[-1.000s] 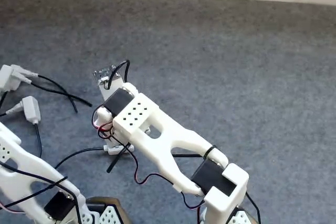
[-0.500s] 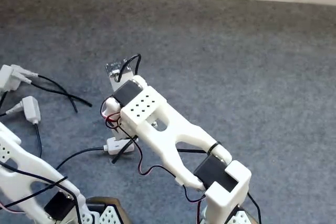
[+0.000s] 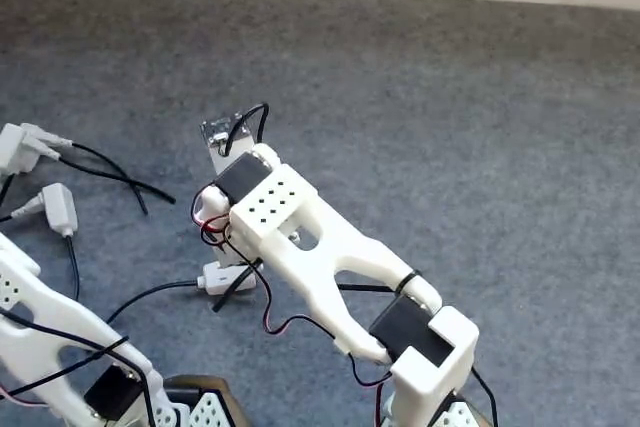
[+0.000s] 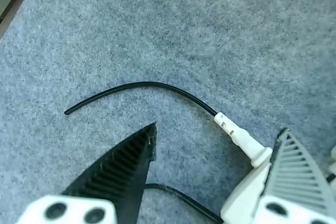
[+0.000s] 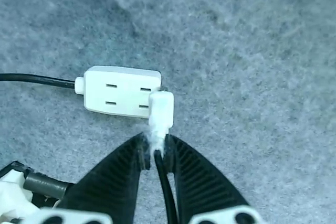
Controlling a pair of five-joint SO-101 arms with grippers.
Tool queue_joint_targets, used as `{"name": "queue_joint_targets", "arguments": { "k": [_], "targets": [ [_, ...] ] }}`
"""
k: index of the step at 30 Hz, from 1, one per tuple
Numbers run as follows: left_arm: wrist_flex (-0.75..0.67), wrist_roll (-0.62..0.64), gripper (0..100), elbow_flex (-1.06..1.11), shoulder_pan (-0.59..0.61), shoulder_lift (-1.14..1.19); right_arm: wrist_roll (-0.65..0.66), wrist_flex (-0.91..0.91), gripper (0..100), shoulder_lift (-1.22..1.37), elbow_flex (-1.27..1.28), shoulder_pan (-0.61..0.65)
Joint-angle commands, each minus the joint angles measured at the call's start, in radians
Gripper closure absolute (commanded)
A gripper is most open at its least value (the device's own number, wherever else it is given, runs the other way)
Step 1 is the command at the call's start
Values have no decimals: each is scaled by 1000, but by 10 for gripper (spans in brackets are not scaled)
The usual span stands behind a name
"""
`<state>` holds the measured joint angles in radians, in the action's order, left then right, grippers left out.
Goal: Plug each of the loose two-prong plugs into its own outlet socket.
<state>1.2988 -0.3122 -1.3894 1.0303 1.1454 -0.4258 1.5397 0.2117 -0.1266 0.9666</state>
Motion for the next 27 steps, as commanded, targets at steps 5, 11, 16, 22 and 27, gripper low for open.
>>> {"name": "queue_joint_targets", "arguments": {
  "k": [5, 11, 16, 22, 27],
  "targets": [
    [5, 2, 652, -50, 2, -21, -14, 5, 994, -16, -15, 73],
    [5, 2, 652, -50, 2, -21, -14, 10, 994, -21, -18, 47],
    [3, 2, 652, -50, 4, -21, -14, 42, 994, -18, -79, 13],
    [5, 2, 652, -50, 2, -21, -15, 74, 994, -13, -136, 18],
    [5, 2, 652, -50, 1, -21, -49, 53, 994, -12, -136, 36]
  ]
}}
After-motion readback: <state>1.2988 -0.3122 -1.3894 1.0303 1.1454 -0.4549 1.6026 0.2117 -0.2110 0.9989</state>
